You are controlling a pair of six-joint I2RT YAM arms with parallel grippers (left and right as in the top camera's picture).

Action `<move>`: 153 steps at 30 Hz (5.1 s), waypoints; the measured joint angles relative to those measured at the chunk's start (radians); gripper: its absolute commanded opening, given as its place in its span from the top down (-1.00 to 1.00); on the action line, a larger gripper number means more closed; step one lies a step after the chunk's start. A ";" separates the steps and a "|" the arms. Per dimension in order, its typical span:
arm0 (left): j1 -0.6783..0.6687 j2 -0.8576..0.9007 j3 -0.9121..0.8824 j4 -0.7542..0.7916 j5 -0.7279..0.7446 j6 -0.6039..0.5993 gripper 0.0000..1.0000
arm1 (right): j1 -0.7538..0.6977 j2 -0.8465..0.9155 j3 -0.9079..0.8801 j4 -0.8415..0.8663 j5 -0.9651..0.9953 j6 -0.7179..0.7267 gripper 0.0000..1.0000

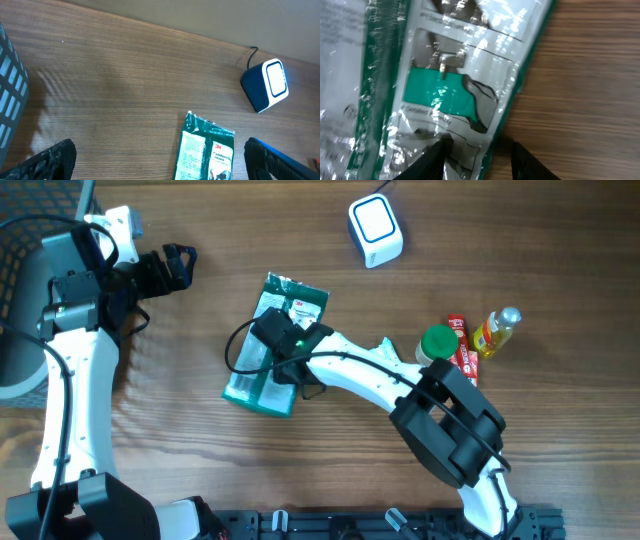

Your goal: Scan the item barcode

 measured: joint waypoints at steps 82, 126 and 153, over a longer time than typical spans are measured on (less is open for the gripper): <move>-0.021 0.003 -0.003 -0.395 0.121 -0.157 0.02 | -0.193 -0.062 -0.001 -0.011 -0.294 -0.312 -0.47; -0.336 0.267 -0.292 -0.089 -0.155 -0.448 0.92 | -0.319 -0.062 -0.001 -0.101 -0.588 -0.484 -0.47; -0.336 0.285 -0.291 -0.071 -0.144 -0.452 0.92 | -0.255 -0.063 -0.391 0.740 -0.800 -0.144 0.08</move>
